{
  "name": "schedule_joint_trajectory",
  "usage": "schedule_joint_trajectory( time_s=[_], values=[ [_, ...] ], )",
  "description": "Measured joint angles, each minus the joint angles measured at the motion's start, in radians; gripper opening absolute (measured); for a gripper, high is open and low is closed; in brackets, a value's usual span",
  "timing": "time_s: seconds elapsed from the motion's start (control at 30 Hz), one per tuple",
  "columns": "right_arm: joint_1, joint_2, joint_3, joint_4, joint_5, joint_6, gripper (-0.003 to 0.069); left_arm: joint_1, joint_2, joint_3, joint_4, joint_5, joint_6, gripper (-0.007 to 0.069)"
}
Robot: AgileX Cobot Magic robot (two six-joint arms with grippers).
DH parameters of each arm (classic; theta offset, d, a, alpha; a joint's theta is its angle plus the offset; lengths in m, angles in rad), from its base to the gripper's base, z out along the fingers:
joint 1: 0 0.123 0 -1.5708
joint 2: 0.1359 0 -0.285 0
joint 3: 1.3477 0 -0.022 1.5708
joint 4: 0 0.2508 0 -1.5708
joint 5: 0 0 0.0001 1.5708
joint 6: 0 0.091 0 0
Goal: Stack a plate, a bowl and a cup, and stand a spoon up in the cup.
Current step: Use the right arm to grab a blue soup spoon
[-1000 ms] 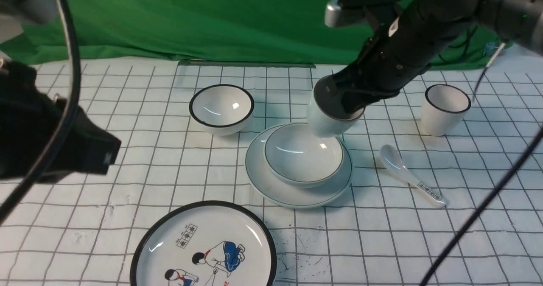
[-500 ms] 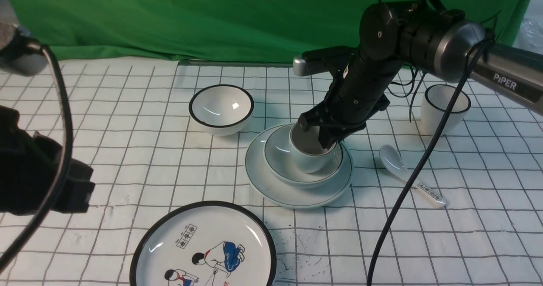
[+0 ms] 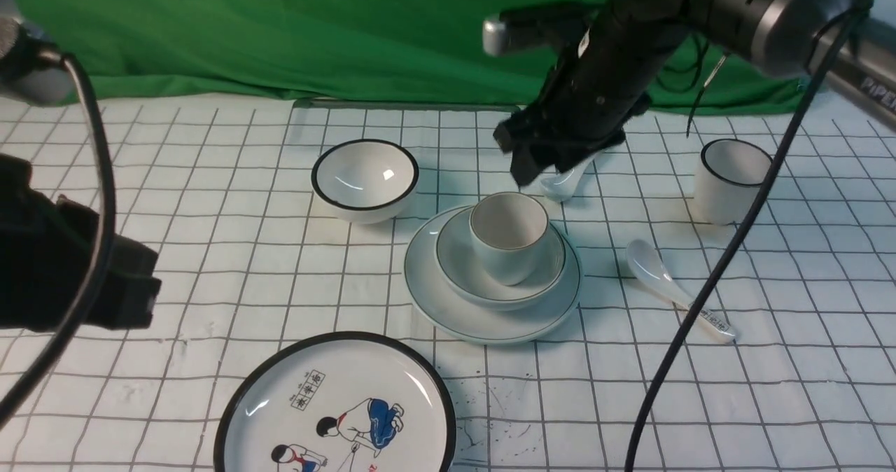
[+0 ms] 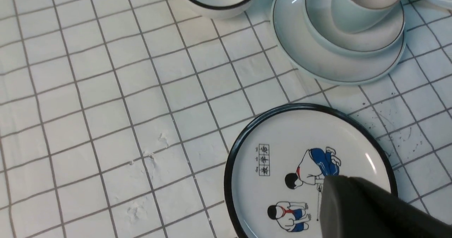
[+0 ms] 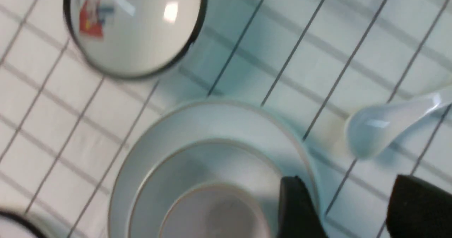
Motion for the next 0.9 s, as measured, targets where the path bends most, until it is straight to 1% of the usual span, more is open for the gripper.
schedule_joint_trajectory(
  time_s=[0.13,0.27,0.33,0.47,0.5,0.63,0.73,0.9],
  values=[
    [-0.068,0.016,-0.006,0.024,-0.152,0.052,0.0325,0.0,0.0,0.0,0.0,-0.006,-0.058,0.0001],
    [-0.149,0.073,-0.006,0.124,-0.281,0.086,0.0313,0.0,0.0,0.0,0.0,-0.008,-0.081,0.0001],
    [-0.168,0.1,-0.006,0.155,-0.316,0.087,0.0317,0.0,0.0,0.0,0.0,-0.008,-0.084,0.0001],
    [-0.2,0.203,-0.006,0.203,-0.384,0.087,0.0371,0.0,0.0,0.0,0.0,-0.008,-0.086,0.0001],
    [-0.2,0.248,-0.006,0.212,-0.401,0.086,0.0412,0.0,0.0,0.0,0.0,-0.008,-0.087,0.0001],
    [-0.199,0.314,-0.006,0.221,-0.434,0.078,0.0482,0.0,0.0,0.0,0.003,-0.008,-0.085,0.0001],
    [-0.199,0.333,-0.006,0.214,-0.444,0.078,0.0492,0.0,0.0,0.0,0.023,-0.008,-0.067,0.0001],
    [-0.197,0.348,-0.006,0.144,-0.437,0.087,0.0496,0.0,0.0,0.0,0.052,-0.008,-0.033,0.0001]
  ],
)
